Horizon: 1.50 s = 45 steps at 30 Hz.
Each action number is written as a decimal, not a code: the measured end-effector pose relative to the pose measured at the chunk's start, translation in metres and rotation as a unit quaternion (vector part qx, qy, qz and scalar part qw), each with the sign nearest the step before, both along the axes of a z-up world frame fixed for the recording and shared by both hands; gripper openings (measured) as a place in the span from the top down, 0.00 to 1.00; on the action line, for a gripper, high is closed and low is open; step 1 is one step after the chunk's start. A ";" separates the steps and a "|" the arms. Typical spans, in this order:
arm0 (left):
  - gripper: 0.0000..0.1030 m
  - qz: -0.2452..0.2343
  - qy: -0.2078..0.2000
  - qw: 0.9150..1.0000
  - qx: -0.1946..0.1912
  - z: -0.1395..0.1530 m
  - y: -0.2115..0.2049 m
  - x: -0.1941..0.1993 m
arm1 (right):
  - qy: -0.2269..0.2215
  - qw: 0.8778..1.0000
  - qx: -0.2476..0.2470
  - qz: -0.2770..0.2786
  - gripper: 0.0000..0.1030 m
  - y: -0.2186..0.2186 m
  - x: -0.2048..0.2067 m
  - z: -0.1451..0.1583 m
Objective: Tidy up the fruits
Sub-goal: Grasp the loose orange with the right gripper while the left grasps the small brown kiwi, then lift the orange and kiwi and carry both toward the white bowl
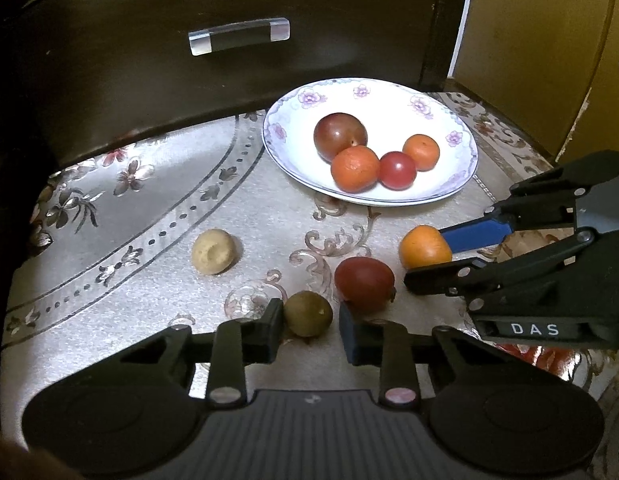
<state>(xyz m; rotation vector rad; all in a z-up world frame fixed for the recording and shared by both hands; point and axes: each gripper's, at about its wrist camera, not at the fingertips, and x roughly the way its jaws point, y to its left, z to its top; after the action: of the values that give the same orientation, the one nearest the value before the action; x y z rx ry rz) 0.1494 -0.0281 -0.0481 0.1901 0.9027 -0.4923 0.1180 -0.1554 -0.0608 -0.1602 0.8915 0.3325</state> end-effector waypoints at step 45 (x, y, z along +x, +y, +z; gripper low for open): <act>0.68 -0.049 0.005 0.999 0.012 0.002 -0.011 -0.019 | 0.020 0.999 -0.003 0.027 0.72 0.003 -0.009 0.002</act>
<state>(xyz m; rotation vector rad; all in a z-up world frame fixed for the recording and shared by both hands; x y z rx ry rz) 0.1300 -0.0386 -0.0464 0.2558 0.9114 -0.5745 0.1090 -0.1520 -0.0591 -0.1827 0.9288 0.3840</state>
